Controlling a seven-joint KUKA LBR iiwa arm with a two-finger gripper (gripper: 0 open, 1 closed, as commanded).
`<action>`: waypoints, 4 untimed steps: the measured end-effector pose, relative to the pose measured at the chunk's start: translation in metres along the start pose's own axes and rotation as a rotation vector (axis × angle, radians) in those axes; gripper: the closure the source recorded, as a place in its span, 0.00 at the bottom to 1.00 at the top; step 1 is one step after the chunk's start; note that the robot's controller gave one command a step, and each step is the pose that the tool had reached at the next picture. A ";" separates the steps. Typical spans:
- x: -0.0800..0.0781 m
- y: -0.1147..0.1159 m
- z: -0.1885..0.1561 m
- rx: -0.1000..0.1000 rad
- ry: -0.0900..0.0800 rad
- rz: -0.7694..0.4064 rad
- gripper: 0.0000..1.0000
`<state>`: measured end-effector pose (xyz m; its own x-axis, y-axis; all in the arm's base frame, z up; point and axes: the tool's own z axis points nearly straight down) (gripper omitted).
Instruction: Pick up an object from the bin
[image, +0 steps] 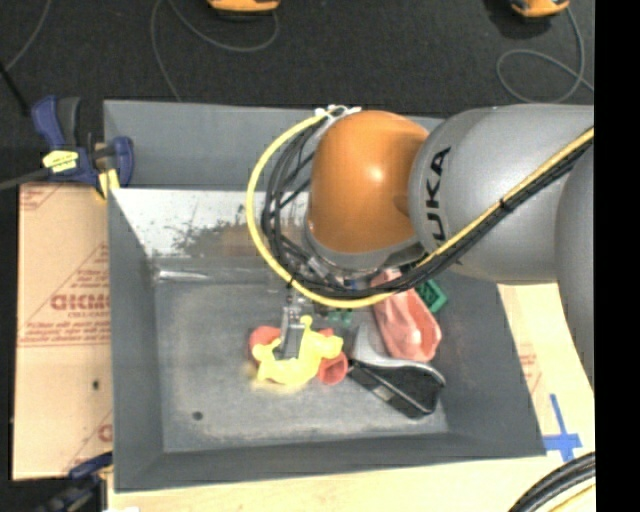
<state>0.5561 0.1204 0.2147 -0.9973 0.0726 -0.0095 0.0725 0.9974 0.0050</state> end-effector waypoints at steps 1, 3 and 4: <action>-0.003 -0.020 0.044 0.003 0.003 0.059 0.00; -0.007 -0.047 0.136 0.002 0.000 0.005 1.00; -0.007 -0.047 0.136 0.002 0.000 0.006 1.00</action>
Offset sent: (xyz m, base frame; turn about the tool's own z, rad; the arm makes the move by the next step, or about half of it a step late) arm 0.0210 -0.0383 -0.1010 -0.1418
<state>0.5610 0.0732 0.0781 -0.9969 0.0783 -0.0092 0.0783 0.9969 0.0030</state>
